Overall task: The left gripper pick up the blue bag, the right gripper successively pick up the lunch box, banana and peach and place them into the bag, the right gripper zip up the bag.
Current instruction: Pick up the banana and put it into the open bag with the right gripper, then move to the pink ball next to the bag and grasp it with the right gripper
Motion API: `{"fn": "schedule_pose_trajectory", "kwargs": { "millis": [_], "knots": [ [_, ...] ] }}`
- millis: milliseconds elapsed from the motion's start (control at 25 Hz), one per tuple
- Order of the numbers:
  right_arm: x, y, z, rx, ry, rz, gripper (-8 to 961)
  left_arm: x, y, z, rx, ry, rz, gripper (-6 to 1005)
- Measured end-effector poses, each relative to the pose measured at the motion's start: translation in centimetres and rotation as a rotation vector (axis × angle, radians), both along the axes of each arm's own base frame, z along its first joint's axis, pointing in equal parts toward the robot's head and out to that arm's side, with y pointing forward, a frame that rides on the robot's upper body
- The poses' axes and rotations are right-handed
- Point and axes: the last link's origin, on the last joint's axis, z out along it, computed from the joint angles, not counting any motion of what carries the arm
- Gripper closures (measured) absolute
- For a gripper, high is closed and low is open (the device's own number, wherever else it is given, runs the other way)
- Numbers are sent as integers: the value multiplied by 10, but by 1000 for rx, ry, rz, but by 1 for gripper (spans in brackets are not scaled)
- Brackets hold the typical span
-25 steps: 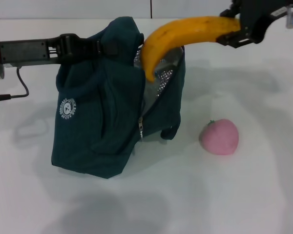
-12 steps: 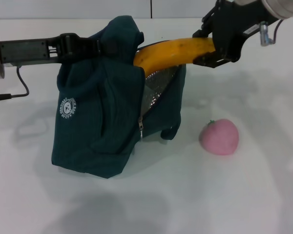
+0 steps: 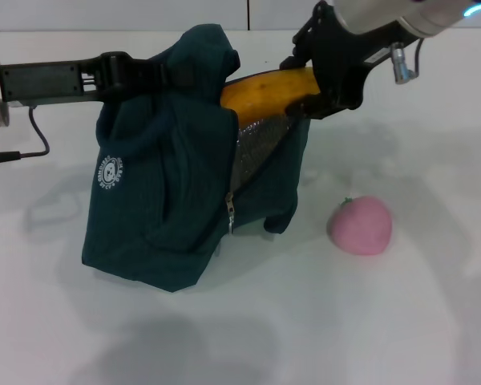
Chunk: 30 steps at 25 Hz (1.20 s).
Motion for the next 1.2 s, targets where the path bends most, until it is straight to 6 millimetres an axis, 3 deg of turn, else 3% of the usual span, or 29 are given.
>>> {"fn": "schedule_pose_trajectory", "kwargs": {
  "millis": [400, 800, 1080, 1200],
  "knots": [
    [-13, -5, 1, -7, 41, 109, 494, 0, 1, 2, 2, 3, -1, 964],
    [-5, 1, 5, 28, 80, 104, 326, -2, 0, 2, 1, 3, 6, 964],
    [9, 11, 32, 83, 210, -4, 92, -4, -2, -1, -11, -7, 17, 964],
    [21, 14, 47, 113, 272, -113, 85, -5, -2, -1, -10, -7, 18, 964]
  ]
}}
